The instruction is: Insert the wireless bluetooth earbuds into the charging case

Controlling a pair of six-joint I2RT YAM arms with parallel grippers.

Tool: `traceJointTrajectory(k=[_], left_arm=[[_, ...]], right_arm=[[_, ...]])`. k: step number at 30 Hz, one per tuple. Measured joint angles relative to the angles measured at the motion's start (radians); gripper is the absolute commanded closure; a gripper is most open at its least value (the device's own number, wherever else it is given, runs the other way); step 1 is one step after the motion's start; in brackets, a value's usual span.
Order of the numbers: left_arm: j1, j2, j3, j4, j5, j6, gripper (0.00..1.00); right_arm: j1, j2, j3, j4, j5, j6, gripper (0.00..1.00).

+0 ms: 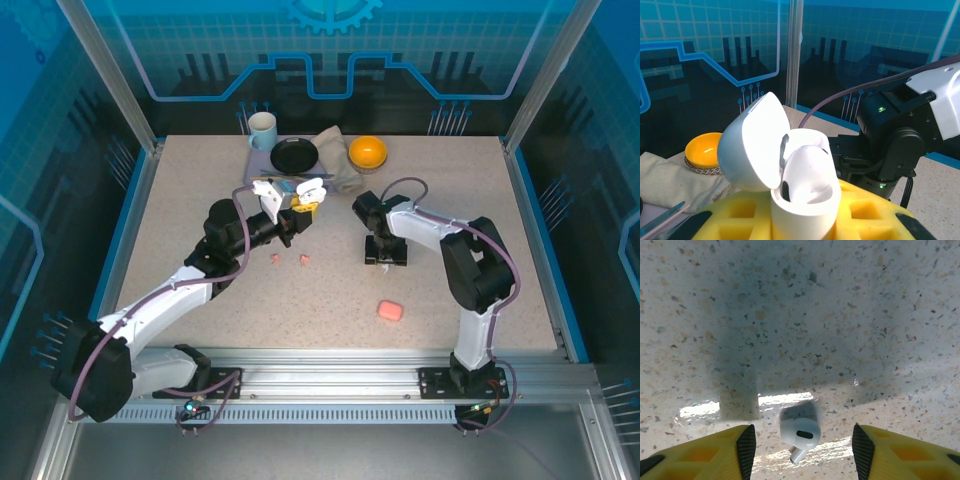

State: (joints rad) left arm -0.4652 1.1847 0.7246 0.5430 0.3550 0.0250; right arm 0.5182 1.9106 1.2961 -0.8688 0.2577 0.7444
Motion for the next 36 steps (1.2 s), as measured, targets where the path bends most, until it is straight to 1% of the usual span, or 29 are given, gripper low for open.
traceJointTrajectory(k=[14, 21, 34, 36], left_arm=[[0.000, 0.002, 0.002, 0.000, 0.000, 0.000, 1.00], [0.000, 0.005, 0.003, 0.000, 0.000, 0.000, 1.00], [0.000, 0.006, 0.004, 0.000, 0.000, 0.000, 1.00], [0.000, 0.008, 0.005, 0.000, 0.000, 0.000, 1.00]], right_arm=[[0.000, 0.031, 0.000, 0.007, 0.000, 0.015, 0.54], [-0.001, 0.031, 0.000, 0.014, 0.000, 0.019, 0.60], [-0.004, 0.031, -0.006, 0.027, -0.002, 0.018, 0.65], [-0.004, 0.030, -0.008, 0.031, -0.004, 0.018, 0.67]])
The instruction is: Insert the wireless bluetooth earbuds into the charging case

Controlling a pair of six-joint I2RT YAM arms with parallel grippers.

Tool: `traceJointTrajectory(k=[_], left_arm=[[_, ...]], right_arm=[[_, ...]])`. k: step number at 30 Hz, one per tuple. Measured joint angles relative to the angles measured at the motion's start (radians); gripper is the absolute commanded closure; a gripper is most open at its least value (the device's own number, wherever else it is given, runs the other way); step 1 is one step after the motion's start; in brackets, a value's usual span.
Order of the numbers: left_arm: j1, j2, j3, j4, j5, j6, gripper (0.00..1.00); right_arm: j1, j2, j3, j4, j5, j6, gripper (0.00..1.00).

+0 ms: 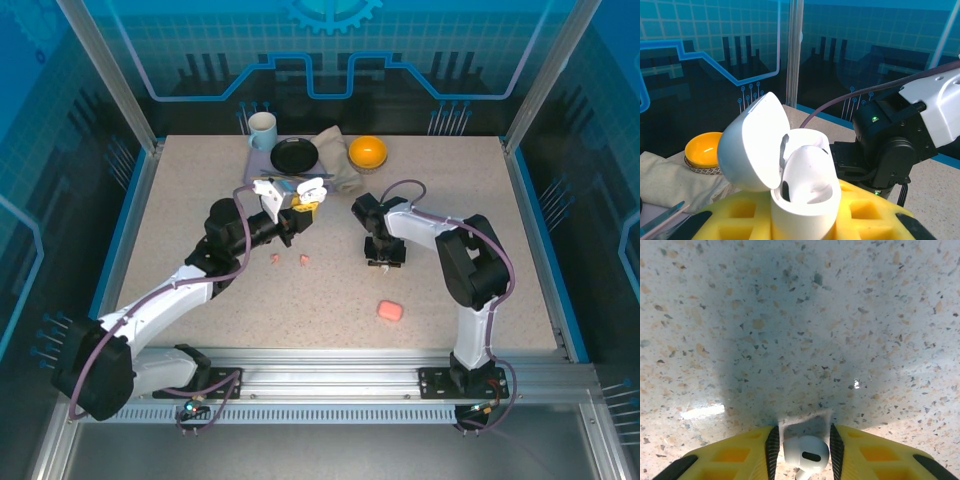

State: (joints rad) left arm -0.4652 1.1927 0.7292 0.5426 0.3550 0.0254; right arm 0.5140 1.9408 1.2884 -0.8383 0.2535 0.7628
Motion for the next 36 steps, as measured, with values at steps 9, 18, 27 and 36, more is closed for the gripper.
traceJointTrajectory(k=[9, 18, 27, 36], left_arm=[[0.001, 0.002, 0.003, -0.005, 0.000, 0.000, 1.00], [0.001, 0.002, 0.003, -0.015, 0.000, 0.000, 1.00], [0.001, 0.002, 0.013, -0.018, 0.000, 0.000, 1.00], [0.001, 0.010, 0.054, -0.023, 0.027, -0.021, 1.00]], right_arm=[[-0.005, -0.017, -0.019, 0.024, -0.010, 0.000, 0.72], [-0.031, -0.077, -0.055, 0.028, 0.002, -0.001, 0.74], [-0.033, -0.299, -0.066, 0.060, 0.008, -0.024, 0.73], [-0.048, -0.629, -0.015, 0.183, -0.006, -0.124, 0.72]])
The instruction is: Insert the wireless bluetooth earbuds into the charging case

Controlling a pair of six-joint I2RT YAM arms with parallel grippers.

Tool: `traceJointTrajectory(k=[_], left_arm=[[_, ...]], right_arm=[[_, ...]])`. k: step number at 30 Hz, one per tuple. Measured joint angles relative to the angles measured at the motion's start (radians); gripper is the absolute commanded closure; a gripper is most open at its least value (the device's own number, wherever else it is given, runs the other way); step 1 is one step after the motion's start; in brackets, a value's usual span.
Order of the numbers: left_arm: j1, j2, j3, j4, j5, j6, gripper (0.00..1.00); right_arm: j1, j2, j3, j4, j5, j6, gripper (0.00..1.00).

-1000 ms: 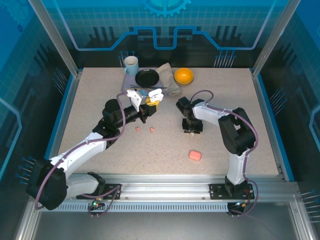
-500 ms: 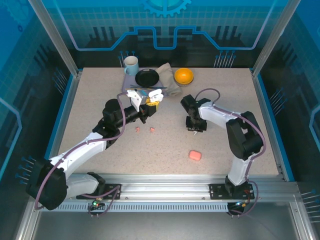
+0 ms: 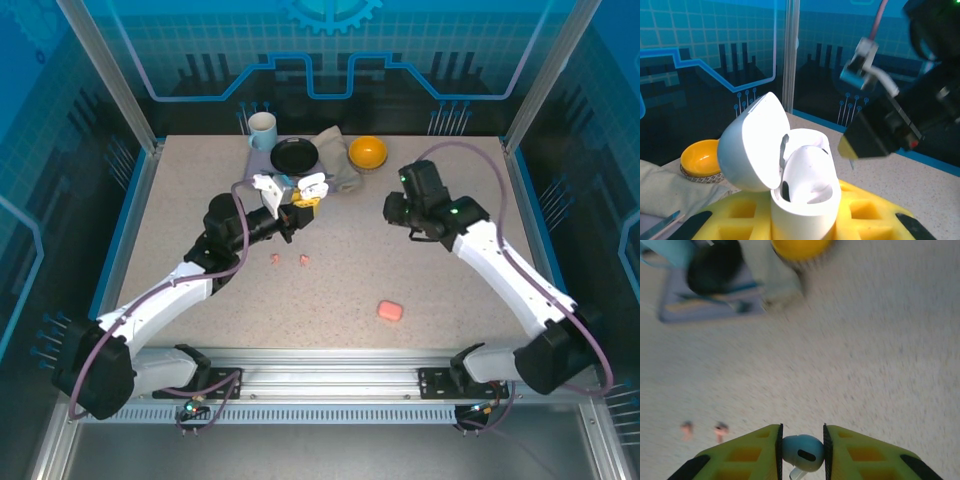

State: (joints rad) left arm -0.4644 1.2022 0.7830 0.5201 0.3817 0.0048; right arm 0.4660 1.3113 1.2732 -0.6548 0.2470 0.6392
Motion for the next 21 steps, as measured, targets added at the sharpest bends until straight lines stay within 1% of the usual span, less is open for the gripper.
traceJointTrajectory(k=[4, 9, 21], left_arm=[[0.000, 0.023, 0.034, -0.002, 0.031, -0.008, 1.00], [-0.003, 0.058, 0.087, -0.039, 0.079, -0.011, 1.00], [-0.044, 0.167, 0.247, -0.144, 0.145, -0.020, 1.00]], right_arm=[[-0.004, -0.054, 0.072, 0.067, -0.040, -0.067, 0.71], [-0.004, -0.081, 0.134, 0.171, -0.129, -0.163, 0.70], [-0.005, -0.101, 0.140, 0.363, -0.338, -0.320, 0.71]])
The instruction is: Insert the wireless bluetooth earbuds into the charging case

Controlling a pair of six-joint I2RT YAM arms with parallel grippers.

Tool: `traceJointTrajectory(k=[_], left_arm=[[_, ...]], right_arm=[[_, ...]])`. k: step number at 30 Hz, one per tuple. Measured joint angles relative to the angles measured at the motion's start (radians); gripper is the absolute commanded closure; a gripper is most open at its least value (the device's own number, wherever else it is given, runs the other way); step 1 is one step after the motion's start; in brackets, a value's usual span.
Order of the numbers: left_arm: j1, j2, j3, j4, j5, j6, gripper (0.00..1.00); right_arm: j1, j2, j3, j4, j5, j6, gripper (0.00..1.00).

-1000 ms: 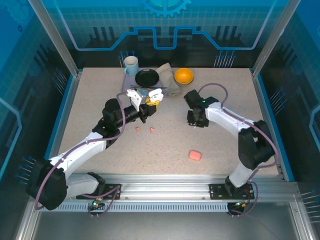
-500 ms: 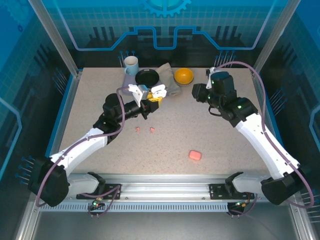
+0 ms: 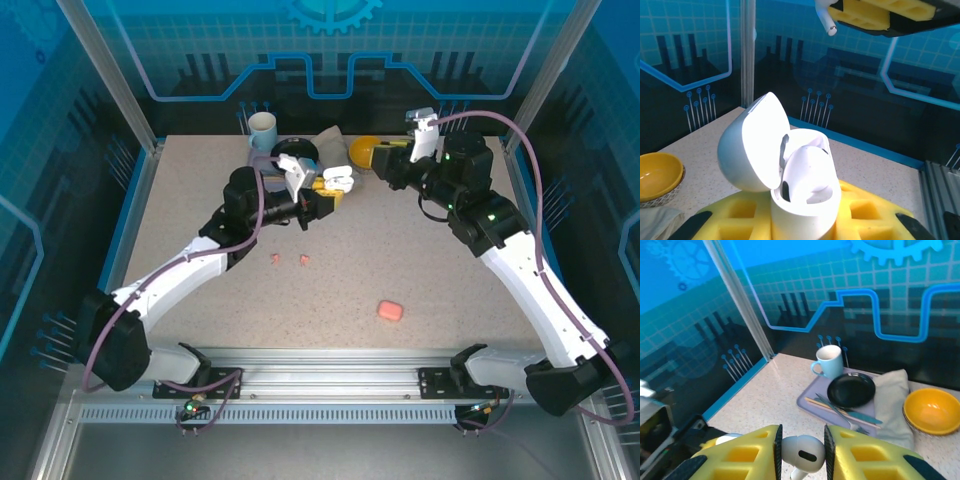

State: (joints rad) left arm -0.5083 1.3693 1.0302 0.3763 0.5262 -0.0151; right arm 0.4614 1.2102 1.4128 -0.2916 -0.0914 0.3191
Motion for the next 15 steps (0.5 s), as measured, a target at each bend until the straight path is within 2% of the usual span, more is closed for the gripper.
traceJointTrajectory(k=[15], left_arm=[[-0.002, 0.020, 0.063, -0.036, 0.043, -0.057, 1.00]], right_arm=[[0.000, -0.006, -0.016, 0.031, -0.142, -0.105, 0.72]])
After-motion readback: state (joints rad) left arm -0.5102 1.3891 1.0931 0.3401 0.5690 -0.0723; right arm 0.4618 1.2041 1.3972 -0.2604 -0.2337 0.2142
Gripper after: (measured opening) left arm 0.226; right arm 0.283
